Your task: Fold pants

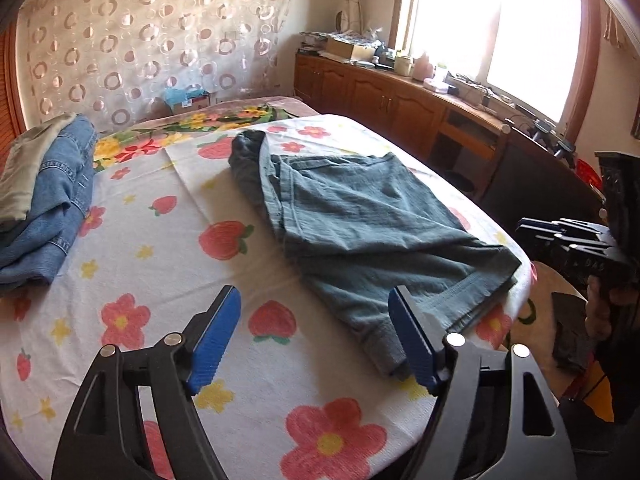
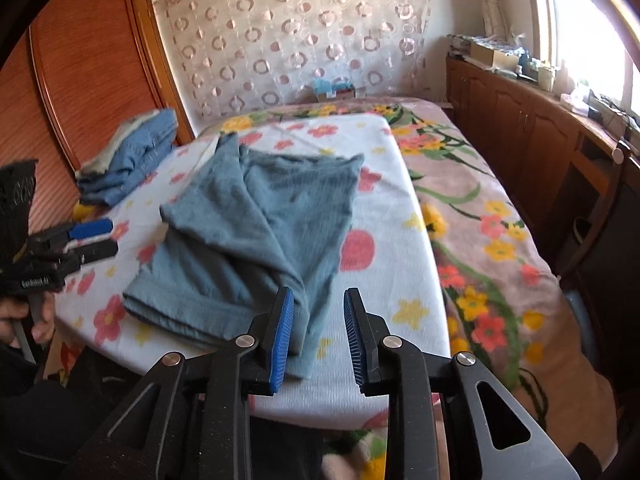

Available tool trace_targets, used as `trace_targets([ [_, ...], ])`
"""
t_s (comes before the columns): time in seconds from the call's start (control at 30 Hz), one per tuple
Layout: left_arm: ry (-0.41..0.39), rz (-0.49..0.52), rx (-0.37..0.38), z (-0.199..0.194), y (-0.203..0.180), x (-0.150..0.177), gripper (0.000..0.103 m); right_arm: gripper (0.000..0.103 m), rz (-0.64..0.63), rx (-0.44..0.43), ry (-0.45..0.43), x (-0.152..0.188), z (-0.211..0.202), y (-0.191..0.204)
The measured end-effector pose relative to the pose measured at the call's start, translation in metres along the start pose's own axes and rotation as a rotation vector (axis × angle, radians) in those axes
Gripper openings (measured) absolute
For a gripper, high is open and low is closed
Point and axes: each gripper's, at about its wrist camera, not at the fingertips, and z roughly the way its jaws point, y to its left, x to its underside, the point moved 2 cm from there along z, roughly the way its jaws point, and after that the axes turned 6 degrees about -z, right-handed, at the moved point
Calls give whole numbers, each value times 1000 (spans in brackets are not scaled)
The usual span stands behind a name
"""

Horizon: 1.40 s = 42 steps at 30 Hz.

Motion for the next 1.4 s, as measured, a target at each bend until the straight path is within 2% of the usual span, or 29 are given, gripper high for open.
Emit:
trace_targets([
  [0.27,-25,-25,-47,-5,13,-10,77,27,-49,-74,-58,-21,13,24],
  [0.57,-55,-36,-96,-14,27,-18,77,27,-128,-164,-64,-44,52,58],
  [0.7,-66,-46,-112,-17,34,-19,77,36,-158,-176,-59,-50,68,69],
  [1.03,-88,-95,-149,-25,58,-20,77,36,-226,-212,-5,-73,105,94],
  [1.4,-85,-123,-168,-26,73,-15,77,36,-338,-250,63,-78,144,133],
])
